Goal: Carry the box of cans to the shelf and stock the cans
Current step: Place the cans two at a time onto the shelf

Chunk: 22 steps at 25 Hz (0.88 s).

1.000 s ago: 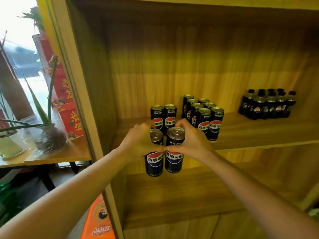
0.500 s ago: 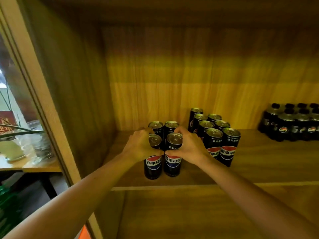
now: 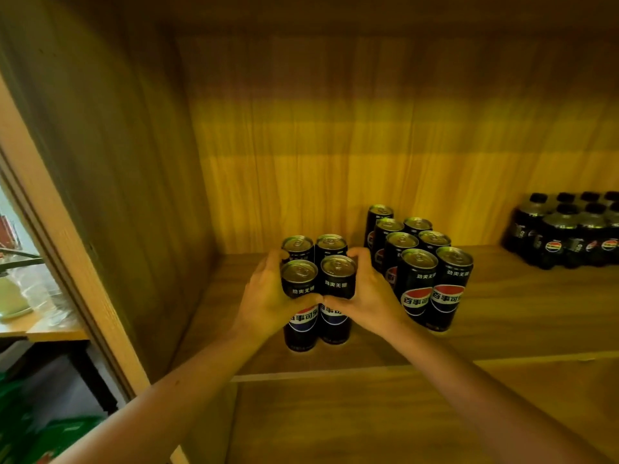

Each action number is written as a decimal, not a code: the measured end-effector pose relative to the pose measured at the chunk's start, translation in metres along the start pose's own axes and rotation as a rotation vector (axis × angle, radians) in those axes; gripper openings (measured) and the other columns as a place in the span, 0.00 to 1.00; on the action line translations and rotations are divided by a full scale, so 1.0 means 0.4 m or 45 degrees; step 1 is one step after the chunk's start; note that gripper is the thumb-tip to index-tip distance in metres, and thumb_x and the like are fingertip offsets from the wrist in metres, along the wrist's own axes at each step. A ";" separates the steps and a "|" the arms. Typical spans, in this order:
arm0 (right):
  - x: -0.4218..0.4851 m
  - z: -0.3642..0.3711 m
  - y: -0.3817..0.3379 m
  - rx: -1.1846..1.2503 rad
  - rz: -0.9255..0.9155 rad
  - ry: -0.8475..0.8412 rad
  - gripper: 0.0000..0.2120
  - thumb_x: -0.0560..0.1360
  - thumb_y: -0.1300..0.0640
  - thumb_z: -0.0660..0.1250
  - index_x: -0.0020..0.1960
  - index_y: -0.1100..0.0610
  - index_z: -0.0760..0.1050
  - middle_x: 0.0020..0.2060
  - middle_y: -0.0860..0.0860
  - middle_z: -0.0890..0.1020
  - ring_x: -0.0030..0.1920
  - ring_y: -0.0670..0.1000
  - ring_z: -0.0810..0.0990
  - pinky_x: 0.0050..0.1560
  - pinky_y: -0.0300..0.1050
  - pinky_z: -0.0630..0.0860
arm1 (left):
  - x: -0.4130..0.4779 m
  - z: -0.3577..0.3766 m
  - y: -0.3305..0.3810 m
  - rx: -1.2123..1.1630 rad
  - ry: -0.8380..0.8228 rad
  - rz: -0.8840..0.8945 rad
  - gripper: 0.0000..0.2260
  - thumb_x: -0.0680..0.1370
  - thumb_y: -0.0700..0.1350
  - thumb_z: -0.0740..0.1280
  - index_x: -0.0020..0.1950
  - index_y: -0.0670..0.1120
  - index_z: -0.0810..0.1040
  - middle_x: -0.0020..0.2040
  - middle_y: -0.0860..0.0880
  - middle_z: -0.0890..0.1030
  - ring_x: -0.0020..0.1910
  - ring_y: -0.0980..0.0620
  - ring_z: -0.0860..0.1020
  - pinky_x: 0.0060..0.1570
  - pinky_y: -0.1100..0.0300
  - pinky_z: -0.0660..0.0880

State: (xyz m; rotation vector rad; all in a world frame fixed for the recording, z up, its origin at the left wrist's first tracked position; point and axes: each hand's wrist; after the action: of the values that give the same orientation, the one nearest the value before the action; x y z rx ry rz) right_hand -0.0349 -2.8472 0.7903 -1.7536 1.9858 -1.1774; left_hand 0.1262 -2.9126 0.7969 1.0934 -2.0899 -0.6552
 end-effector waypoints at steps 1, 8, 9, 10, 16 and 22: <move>-0.013 0.011 0.015 0.097 0.040 0.014 0.40 0.62 0.46 0.75 0.65 0.49 0.55 0.62 0.50 0.75 0.61 0.51 0.75 0.60 0.51 0.74 | -0.016 0.009 -0.019 -0.055 0.044 -0.016 0.35 0.61 0.55 0.77 0.62 0.47 0.66 0.61 0.48 0.74 0.60 0.50 0.75 0.59 0.50 0.75; -0.124 0.129 0.115 -0.223 0.277 -0.073 0.38 0.64 0.30 0.62 0.64 0.54 0.67 0.56 0.51 0.80 0.50 0.50 0.80 0.44 0.38 0.73 | -0.144 0.131 -0.155 0.379 -0.179 -0.184 0.46 0.61 0.77 0.52 0.71 0.50 0.62 0.72 0.49 0.65 0.71 0.49 0.63 0.72 0.49 0.60; -0.124 0.140 0.115 -0.243 0.248 0.001 0.43 0.60 0.24 0.56 0.62 0.54 0.69 0.55 0.50 0.81 0.49 0.50 0.80 0.44 0.39 0.74 | -0.143 0.141 -0.163 0.452 -0.154 -0.179 0.43 0.64 0.74 0.52 0.72 0.50 0.61 0.73 0.49 0.63 0.73 0.49 0.60 0.73 0.48 0.56; -0.119 0.151 0.120 -0.259 0.229 0.068 0.48 0.57 0.20 0.48 0.60 0.55 0.70 0.55 0.50 0.81 0.49 0.50 0.80 0.47 0.41 0.75 | -0.138 0.148 -0.169 0.497 -0.129 -0.168 0.38 0.69 0.70 0.55 0.73 0.49 0.60 0.73 0.49 0.62 0.74 0.49 0.58 0.74 0.48 0.53; -0.097 0.182 0.148 -0.497 0.245 0.205 0.53 0.57 0.21 0.33 0.60 0.55 0.72 0.56 0.52 0.81 0.59 0.52 0.77 0.59 0.52 0.74 | -0.104 0.157 -0.179 0.570 -0.119 -0.164 0.32 0.75 0.63 0.56 0.74 0.48 0.58 0.74 0.48 0.61 0.75 0.49 0.57 0.75 0.50 0.52; -0.090 0.185 0.150 -0.586 0.296 0.199 0.41 0.64 0.25 0.49 0.59 0.55 0.72 0.56 0.53 0.81 0.60 0.53 0.76 0.61 0.53 0.72 | -0.079 0.164 -0.188 0.554 -0.128 -0.147 0.31 0.75 0.63 0.56 0.73 0.47 0.60 0.73 0.48 0.62 0.74 0.49 0.58 0.74 0.49 0.53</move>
State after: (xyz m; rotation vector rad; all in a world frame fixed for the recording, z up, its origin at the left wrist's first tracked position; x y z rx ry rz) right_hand -0.0210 -2.8469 0.6892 -1.5882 2.6366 -0.8518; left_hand 0.1277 -2.9172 0.6922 1.4519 -2.3343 -0.3162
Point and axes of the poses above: each hand's wrist, its own x-axis towards the middle knuckle, its own z-axis out of the palm, y = z × x
